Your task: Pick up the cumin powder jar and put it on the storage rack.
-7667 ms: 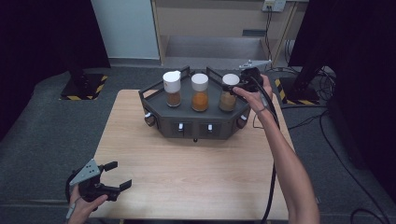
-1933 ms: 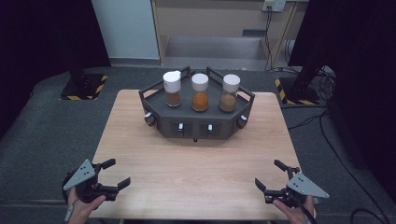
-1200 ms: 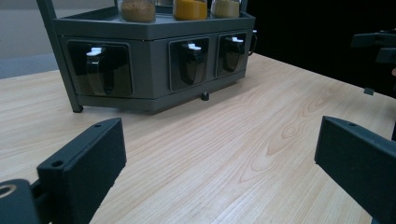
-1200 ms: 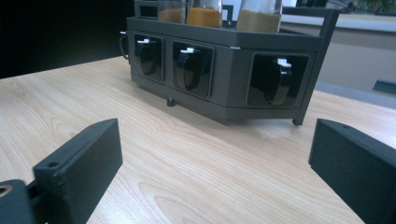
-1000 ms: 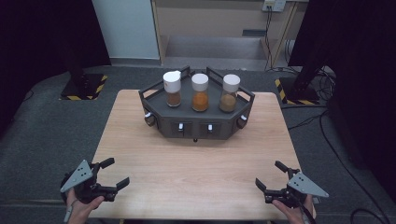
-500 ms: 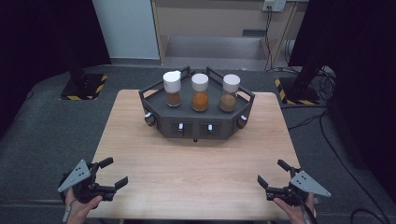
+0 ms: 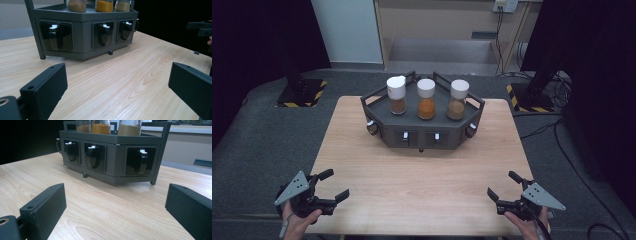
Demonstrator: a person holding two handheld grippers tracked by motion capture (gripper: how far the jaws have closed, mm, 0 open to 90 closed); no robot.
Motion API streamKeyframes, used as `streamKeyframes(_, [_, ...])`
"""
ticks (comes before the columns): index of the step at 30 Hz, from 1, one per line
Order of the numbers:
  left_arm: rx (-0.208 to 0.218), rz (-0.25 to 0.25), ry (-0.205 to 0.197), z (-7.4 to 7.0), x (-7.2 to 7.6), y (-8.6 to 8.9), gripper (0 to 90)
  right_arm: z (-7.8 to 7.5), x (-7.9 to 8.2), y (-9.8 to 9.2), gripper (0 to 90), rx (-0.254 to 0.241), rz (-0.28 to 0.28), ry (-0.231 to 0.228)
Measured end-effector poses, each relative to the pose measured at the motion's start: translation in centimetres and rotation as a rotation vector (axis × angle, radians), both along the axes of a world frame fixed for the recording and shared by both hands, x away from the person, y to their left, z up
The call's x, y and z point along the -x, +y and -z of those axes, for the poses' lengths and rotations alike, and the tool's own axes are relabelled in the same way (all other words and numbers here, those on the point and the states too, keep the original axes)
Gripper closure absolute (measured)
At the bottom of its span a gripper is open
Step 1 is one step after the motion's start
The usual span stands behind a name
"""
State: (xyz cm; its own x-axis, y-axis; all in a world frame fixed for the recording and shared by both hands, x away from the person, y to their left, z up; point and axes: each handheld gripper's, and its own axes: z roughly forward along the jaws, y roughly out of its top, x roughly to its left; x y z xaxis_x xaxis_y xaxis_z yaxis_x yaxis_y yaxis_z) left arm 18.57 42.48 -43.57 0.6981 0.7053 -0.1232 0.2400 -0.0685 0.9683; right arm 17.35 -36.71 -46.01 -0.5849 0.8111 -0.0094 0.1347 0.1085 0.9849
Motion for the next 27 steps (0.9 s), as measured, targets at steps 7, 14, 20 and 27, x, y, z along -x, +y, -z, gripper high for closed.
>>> streamKeyframes(7, [-0.007, 0.010, 0.001, -0.08, -0.07, -0.15, 1.0, -0.01, -0.01, 0.01, 3.9, 0.000, -0.001, -0.001])
streamKeyframes(14, [-0.010, 0.010, 0.004, -0.11, -0.09, -0.17, 1.0, -0.04, -0.01, 0.04, 4.0, 0.004, -0.004, -0.002])
streamKeyframes(20, [-0.012, 0.010, 0.005, -0.13, -0.08, -0.19, 1.0, -0.04, -0.03, 0.02, 4.1, 0.005, -0.005, -0.001])
streamKeyframes(27, [-0.013, 0.011, 0.004, -0.14, -0.07, -0.23, 1.0, -0.04, -0.04, 0.02, 4.2, 0.007, -0.008, -0.003])
